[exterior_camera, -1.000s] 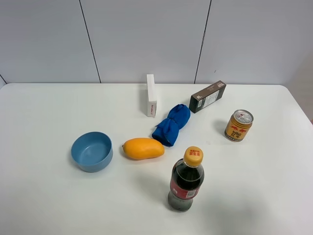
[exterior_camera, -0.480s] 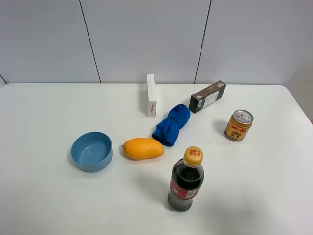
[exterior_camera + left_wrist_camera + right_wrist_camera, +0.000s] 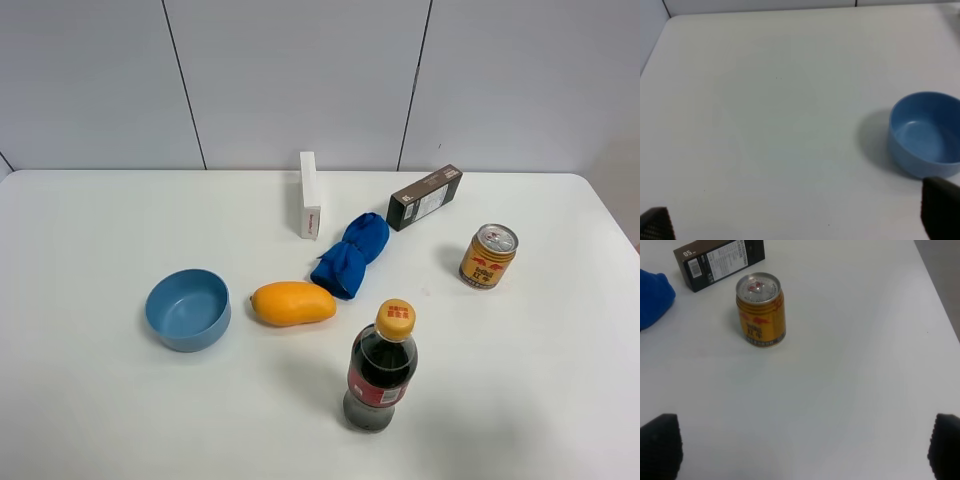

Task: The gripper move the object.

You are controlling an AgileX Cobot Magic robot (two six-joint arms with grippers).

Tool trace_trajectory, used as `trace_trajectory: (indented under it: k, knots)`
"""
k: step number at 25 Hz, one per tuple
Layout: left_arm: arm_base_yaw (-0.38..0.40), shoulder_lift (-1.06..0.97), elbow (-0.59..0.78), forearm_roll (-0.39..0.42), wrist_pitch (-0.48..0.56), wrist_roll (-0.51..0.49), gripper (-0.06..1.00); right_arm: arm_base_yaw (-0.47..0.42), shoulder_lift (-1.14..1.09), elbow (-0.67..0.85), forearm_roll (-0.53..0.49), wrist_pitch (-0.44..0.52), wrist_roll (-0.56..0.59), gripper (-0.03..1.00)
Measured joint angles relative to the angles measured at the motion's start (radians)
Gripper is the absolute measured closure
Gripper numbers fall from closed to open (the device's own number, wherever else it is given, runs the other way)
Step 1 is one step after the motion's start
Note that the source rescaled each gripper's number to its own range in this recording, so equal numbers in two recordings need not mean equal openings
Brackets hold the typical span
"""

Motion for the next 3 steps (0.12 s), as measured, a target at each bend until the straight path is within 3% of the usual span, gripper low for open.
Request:
trace_trajectory:
  k: [3]
  knots:
    - [0.000, 0.000, 0.000, 0.000, 0.000, 0.000, -0.06, 0.000, 0.000, 0.000, 0.000, 0.000, 0.000, -0.03]
